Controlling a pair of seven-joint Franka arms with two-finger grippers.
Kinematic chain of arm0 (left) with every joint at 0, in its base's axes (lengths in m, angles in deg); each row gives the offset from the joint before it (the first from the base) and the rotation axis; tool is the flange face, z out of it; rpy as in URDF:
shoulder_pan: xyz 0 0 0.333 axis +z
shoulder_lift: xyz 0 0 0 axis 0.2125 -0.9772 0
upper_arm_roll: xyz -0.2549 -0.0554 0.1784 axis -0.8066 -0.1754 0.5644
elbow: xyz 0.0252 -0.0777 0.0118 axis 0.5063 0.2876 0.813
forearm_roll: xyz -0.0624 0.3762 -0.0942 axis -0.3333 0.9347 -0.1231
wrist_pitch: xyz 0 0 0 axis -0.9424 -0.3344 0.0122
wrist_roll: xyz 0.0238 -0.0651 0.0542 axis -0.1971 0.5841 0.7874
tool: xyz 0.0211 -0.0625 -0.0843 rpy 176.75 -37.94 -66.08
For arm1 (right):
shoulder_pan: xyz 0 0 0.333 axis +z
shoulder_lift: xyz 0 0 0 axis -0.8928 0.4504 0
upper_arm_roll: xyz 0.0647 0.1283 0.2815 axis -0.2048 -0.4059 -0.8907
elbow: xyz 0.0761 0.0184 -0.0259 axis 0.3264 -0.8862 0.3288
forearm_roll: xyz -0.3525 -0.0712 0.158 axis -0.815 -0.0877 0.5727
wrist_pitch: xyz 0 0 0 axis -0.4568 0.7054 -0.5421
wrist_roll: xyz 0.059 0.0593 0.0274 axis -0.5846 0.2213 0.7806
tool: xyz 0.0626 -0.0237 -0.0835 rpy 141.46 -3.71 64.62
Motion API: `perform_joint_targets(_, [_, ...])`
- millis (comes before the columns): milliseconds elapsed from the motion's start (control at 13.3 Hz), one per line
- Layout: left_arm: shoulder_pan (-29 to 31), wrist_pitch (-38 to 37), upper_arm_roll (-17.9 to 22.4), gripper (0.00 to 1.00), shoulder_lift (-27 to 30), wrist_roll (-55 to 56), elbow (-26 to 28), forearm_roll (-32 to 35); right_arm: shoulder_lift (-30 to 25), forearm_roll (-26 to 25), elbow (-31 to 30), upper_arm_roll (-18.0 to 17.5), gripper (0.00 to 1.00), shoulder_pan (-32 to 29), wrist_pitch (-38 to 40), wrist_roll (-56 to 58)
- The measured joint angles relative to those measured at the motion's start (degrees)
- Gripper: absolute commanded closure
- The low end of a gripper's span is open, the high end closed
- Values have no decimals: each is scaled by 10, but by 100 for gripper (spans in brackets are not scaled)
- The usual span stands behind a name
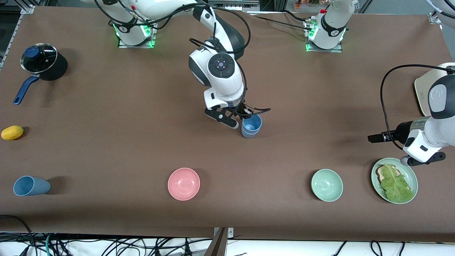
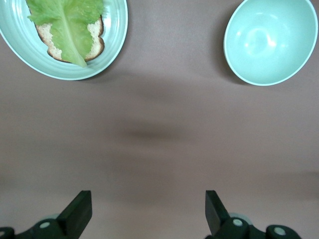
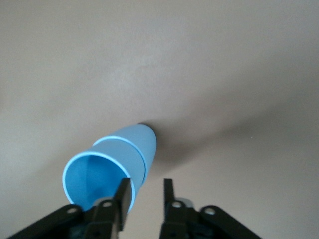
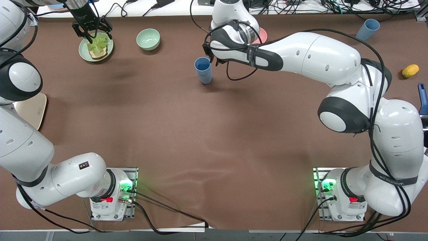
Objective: Stack blue cups with both arms
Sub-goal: 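Open the right gripper and withdraw it from the stacked cups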
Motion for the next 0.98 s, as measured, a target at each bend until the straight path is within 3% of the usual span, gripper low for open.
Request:
perform_joint_targets(376, [-11,-15,4,0,23,-3,1,0,-40,-1,7,14,0,-59,81,120])
perform_joint_targets(827, [-160,-32,197,0,158,-100,66,-63,-99,-1,8,18,0,-210,209,358])
perform_joint_targets(977, [-183,-34,217,0,193,-107,80,-63,-115,-1,9,18,0,-266,240,384])
